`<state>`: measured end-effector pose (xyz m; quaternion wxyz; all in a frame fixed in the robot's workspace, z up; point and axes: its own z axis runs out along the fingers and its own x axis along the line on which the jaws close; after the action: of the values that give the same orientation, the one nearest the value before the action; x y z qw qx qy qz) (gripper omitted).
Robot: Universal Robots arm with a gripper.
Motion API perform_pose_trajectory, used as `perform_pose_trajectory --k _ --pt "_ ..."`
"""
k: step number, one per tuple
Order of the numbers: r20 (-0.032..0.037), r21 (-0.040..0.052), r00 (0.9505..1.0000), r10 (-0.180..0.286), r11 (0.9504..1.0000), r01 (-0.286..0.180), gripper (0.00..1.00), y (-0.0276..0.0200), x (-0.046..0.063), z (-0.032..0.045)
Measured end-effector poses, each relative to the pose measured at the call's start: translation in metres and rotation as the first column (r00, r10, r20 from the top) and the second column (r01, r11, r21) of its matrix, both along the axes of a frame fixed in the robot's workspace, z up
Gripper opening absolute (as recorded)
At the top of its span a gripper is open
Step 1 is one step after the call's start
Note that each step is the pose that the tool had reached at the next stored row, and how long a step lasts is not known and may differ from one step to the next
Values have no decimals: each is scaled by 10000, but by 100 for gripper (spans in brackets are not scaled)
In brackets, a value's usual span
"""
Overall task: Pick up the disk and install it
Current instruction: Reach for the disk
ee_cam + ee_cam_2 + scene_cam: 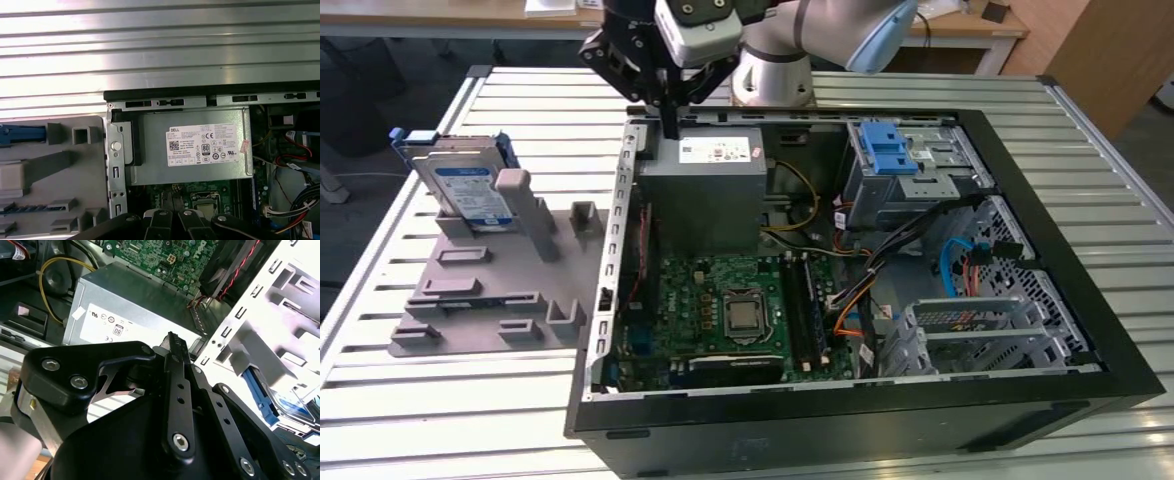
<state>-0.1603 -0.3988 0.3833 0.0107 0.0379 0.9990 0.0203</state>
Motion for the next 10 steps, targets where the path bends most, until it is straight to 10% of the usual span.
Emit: perform_pose_trajectory --k 10 --pt "-29 -2 10000 0 10000 0 11 1 -48 -19"
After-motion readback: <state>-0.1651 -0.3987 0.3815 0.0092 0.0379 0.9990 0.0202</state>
